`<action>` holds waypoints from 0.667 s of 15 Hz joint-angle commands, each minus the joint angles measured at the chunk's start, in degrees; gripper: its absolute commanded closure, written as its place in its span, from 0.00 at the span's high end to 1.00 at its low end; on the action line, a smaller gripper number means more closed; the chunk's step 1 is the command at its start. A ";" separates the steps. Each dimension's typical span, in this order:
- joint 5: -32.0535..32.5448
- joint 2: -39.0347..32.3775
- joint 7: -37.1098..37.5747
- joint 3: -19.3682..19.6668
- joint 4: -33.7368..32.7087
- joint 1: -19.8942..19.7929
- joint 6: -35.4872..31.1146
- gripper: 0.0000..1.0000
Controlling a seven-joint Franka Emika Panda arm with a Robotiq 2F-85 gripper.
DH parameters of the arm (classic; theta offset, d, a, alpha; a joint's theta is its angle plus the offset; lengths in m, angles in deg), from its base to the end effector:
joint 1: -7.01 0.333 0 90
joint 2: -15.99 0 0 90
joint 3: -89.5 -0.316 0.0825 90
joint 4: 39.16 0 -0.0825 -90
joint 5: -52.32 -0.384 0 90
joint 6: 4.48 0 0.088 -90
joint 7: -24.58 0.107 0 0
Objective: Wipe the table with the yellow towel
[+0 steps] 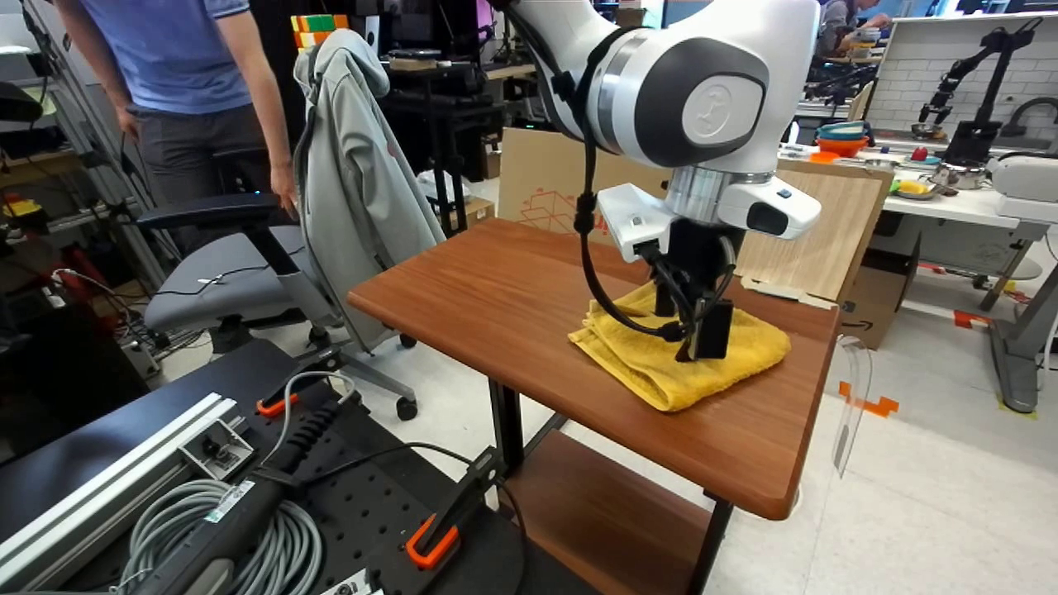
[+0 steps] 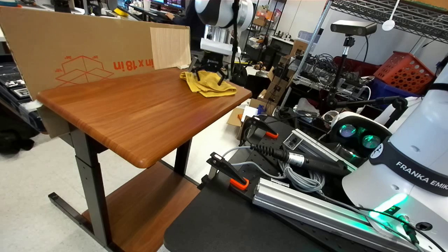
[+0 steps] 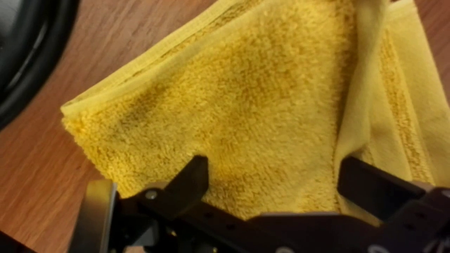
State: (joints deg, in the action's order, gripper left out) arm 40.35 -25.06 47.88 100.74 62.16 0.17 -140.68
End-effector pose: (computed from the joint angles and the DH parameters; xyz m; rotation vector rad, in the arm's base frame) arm 0.6188 -0.1916 0.1551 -2.8640 1.2764 0.1376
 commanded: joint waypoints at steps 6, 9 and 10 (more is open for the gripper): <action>-4.58 -13.13 8.57 0.07 -21.18 -5.88 4.08 1.00; -5.04 -18.21 13.14 0.22 -28.12 -6.63 7.13 1.00; -5.21 -19.65 14.41 -0.12 -30.24 -6.80 8.03 1.00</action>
State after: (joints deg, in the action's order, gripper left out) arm 36.37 -36.91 58.25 101.01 42.23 -5.60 -136.16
